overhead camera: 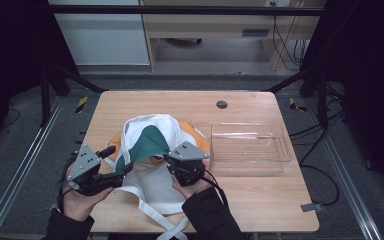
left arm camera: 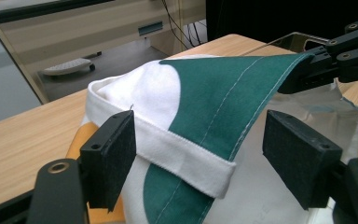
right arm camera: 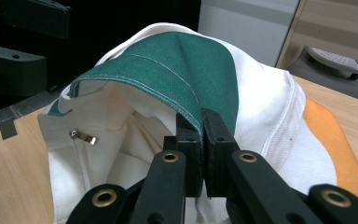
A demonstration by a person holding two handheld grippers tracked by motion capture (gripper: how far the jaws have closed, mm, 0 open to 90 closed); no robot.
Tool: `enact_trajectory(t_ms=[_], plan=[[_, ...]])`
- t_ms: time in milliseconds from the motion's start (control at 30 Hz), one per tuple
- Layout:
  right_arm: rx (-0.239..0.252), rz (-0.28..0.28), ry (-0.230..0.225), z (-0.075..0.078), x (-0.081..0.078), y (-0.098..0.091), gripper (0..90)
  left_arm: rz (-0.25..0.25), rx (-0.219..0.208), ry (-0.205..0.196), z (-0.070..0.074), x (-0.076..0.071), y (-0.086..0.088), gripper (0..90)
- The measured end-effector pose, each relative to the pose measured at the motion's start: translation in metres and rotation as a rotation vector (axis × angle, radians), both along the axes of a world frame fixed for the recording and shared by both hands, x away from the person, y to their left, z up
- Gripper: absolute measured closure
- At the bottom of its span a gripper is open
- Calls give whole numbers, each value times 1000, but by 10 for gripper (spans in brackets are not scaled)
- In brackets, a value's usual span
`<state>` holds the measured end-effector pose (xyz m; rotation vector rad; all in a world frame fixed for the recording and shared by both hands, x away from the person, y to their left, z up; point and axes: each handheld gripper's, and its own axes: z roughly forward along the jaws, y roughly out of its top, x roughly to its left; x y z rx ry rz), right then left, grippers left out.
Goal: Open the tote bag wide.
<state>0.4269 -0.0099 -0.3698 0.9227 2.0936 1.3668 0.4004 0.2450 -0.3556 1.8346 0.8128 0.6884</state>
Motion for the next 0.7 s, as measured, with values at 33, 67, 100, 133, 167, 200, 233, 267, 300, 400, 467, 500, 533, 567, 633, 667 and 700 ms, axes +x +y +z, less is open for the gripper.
enact_trajectory(t_ms=[33, 67, 100, 133, 167, 200, 233, 267, 300, 400, 467, 500, 533, 567, 633, 667, 700], plan=[[-1, -1, 0, 0, 0, 1, 868, -6, 18, -1, 0, 1, -4, 267], [-2, -1, -1, 0, 0, 1, 868, -8, 26, -1, 0, 1, -7, 275], [-1, -1, -1, 0, 0, 1, 868, -10, 34, -1, -1, 2, -9, 281], [-1, -1, 0, 1, 0, 1, 868, -12, 39, -2, -2, 2, -12, 288], [-2, -1, 0, 1, 0, 1, 868, -11, 48, -3, -2, 3, -14, 294], [-1, -1, 0, 1, 0, 1, 868, -9, 59, -5, -3, 3, -16, 300], [0, -2, 0, 1, 0, 1, 868, -6, 65, -4, -4, 4, -19, 310], [0, -1, 0, 1, 0, 1, 868, -4, 71, -2, -5, 6, -21, 318], [0, -1, 0, 2, 0, 1, 868, -6, 79, 1, -6, 7, -23, 327], [1, 1, -1, 2, 1, 1, 868, 3, 105, 4, -7, 11, -30, 350], [1, -1, -1, 2, 0, 1, 868, 9, 111, 4, -8, 12, -32, 372], [1, 0, -2, 2, 0, 1, 868, 21, 123, 0, -10, 14, -36, 382], [0, 1, -3, 3, 0, 1, 868, 27, 132, -3, -11, 14, -37, 393], [0, 0, -4, 3, 0, 2, 868, 36, 131, -4, -12, 14, -39, 407], [0, 1, -4, 3, 0, 2, 868, 44, 144, -5, -13, 14, -39, 455], [0, 1, -4, 3, 0, 2, 868, 52, 147, -5, -14, 15, -40, 455], [0, 2, -4, 2, 0, 2, 868, 66, 152, -4, -16, 15, -41, 519]])
